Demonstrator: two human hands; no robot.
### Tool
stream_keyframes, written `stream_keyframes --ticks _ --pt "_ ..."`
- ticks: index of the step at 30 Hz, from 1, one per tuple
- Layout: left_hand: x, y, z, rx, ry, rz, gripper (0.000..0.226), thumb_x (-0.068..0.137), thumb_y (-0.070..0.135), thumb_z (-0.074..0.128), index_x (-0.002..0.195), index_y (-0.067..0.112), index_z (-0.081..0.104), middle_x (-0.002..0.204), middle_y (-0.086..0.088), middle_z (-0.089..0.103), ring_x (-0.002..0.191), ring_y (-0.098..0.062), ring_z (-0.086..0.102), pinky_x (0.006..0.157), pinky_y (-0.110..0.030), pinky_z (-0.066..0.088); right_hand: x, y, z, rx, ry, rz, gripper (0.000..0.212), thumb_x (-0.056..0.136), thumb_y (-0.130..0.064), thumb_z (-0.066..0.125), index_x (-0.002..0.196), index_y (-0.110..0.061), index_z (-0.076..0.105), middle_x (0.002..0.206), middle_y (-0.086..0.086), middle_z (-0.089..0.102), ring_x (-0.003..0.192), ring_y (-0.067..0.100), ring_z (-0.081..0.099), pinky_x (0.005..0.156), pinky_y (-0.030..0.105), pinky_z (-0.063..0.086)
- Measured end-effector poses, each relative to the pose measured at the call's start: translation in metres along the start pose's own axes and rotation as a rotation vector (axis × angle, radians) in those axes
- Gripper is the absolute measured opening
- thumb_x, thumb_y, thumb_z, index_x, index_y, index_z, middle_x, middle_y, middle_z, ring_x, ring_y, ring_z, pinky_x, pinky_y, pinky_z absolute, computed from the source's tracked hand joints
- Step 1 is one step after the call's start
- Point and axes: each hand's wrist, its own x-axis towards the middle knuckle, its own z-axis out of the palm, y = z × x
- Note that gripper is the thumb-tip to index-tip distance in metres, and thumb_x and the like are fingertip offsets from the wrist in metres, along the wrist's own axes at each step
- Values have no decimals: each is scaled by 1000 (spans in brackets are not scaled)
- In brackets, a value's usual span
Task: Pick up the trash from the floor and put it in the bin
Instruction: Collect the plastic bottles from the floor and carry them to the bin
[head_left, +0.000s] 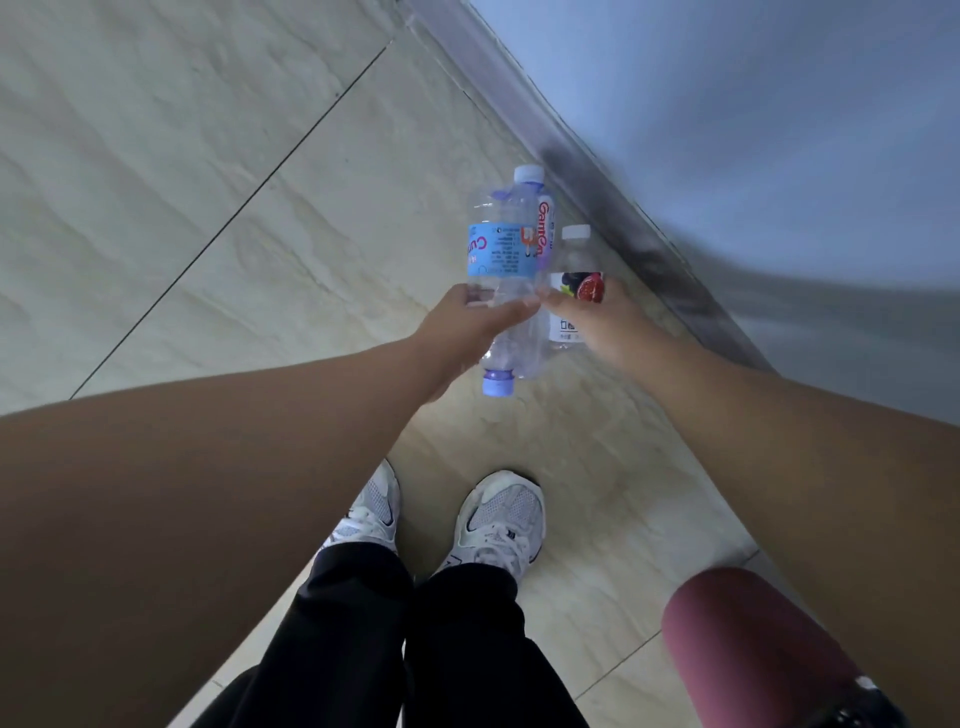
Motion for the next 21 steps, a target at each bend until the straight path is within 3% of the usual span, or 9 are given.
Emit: stream_keyframes --ticks 2,4,6,9,11,13,15,18,21 --pt "1 2 -2 -64 -60 -31 49 73 46 82 113 29 59 98 14 74 80 2 71 78 -27 55 2 1 8 54 -3 47 125 36 -93 68 139 -24 49 128 1 66 109 23 66 96 43 52" --pt "0 4 -5 -64 -96 -68 66 67 51 80 123 29 57 117 7 73 109 -14 67 105 -45 45 2 4 16 163 -30 102 133 28 -94 70 140 -27 43 129 -1 64 108 24 67 96 47 52" --pt "-1 2 -10 -49 -118 -66 77 65 54 79 133 28 53 130 1 67 123 -26 60 111 -53 39 -1 6 23 255 -61 152 137 23 -90 73 141 -29 36 128 -3 62 104 22 68 89 47 56" --pt "-5 -7 -19 -46 -132 -69 79 66 54 78 134 27 52 122 0 69 107 -25 68 104 -49 48 -11 13 31 356 -118 171 127 30 -78 84 138 -33 35 127 -1 61 102 25 69 79 45 62" --pt "-11 -14 -24 -63 -117 -67 76 64 53 78 132 28 53 106 3 67 80 -15 71 82 -37 57 -22 16 34 402 -148 154 112 39 -68 89 133 -36 37 125 -1 62 100 27 71 79 46 62" --pt "-22 -18 -26 -62 -115 -78 69 66 53 79 126 31 53 108 1 63 76 -13 69 71 -31 56 -36 15 38 449 -189 120 102 44 -59 90 131 -35 42 125 -2 66 100 30 72 83 52 61" --pt "-39 -20 -28 -58 -136 -101 65 67 54 80 123 33 53 117 -3 61 87 -18 70 76 -35 58 -54 10 39 450 -229 104 96 44 -58 90 127 -37 47 122 -2 69 95 33 74 82 53 61" --pt "-74 -12 -31 -50 -168 -111 70 66 57 78 126 32 53 122 -4 61 95 -24 70 87 -41 58 -87 0 34 449 -260 112 80 41 -61 90 110 -46 52 116 -2 70 84 29 77 66 40 62" --pt "-115 1 -32 -12 -179 -88 67 67 57 76 124 31 54 115 0 65 94 -23 69 89 -41 57 -126 -5 24 490 -256 110 75 41 -63 91 104 -49 54 118 -3 69 96 30 73 71 44 63"
